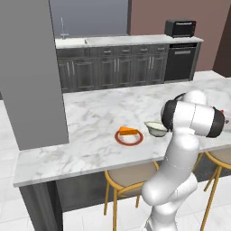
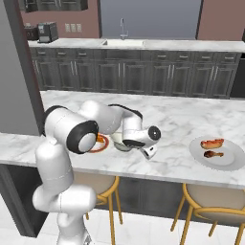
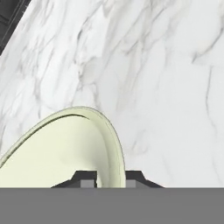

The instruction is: Take the smaller bowl and place it next to the appetizer plate on the dining counter , and place the larger bowl next to the plate with cooked food.

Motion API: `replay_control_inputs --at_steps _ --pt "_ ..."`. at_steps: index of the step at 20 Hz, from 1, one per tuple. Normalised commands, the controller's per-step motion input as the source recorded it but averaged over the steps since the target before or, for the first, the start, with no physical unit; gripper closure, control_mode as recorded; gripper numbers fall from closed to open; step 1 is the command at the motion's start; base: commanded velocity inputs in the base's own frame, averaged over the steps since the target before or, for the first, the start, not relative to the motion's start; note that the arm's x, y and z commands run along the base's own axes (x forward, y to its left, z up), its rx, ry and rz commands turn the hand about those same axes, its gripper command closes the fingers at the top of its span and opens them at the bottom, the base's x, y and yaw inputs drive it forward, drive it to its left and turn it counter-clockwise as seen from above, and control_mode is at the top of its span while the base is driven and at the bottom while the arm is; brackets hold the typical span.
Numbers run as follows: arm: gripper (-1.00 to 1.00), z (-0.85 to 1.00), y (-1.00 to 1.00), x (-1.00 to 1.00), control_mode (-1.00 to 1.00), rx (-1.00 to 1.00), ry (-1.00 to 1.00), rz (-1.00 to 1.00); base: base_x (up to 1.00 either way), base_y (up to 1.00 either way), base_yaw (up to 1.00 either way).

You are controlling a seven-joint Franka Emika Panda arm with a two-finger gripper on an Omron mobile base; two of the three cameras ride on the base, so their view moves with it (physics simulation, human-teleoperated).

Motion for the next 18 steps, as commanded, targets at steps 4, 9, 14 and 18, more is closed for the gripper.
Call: replay_control_inputs --at_steps 4,9,14,18 --pt "-1.00 0.47 0.00 -0.19 -1.00 -0.01 -0.01 0.00 0.00 0.00 0.00" --pt "-1.00 0.88 0.14 -0.49 -1.00 -0.11 -0.04 0.00 0.00 0.00 0.00" --pt "-1.00 1.00 0.06 -0.41 -1.00 -0.21 0.00 0.05 0.00 0.00 0.00" --pt "-1.00 1.00 0.24 -0.49 -1.00 -0.31 0.00 0.22 0.00 0.00 0.00"
